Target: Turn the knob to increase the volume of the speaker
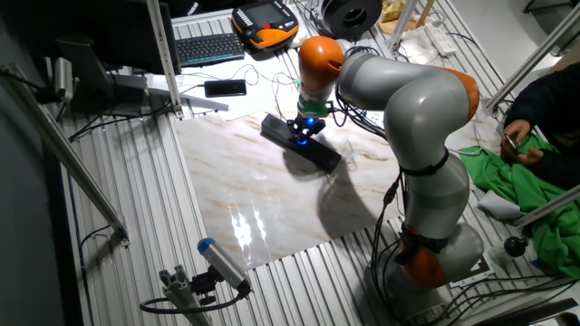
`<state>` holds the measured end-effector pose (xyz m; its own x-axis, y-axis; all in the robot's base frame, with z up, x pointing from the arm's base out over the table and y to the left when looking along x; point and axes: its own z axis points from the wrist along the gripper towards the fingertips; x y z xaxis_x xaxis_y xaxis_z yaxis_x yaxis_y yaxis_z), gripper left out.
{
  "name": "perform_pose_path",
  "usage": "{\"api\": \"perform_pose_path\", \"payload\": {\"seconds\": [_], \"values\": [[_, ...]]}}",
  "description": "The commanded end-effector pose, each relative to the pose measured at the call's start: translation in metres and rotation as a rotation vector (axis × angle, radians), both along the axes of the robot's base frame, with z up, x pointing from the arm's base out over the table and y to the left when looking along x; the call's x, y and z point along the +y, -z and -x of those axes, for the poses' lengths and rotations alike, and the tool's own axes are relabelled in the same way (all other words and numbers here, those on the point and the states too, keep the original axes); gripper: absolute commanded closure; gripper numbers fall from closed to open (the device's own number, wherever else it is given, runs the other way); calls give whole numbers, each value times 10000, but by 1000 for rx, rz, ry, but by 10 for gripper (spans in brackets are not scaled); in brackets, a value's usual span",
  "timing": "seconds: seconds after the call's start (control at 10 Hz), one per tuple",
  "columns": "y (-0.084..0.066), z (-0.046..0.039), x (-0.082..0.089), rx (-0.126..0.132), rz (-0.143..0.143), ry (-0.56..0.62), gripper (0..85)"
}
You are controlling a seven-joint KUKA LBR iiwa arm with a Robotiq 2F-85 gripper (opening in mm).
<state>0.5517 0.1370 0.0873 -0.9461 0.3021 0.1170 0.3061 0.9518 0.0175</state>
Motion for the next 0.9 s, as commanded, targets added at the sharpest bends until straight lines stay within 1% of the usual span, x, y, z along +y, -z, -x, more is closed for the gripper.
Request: {"api": "perform_pose_path", "payload": {"seconds": [0.0,0.3,0.5,0.8], "values": [[-5,1,1,1,2,28,680],[-7,8,6,5,7,135,680],[-3,17,15,-6,4,189,680],[-1,23,28,-16,-10,261,680]]}}
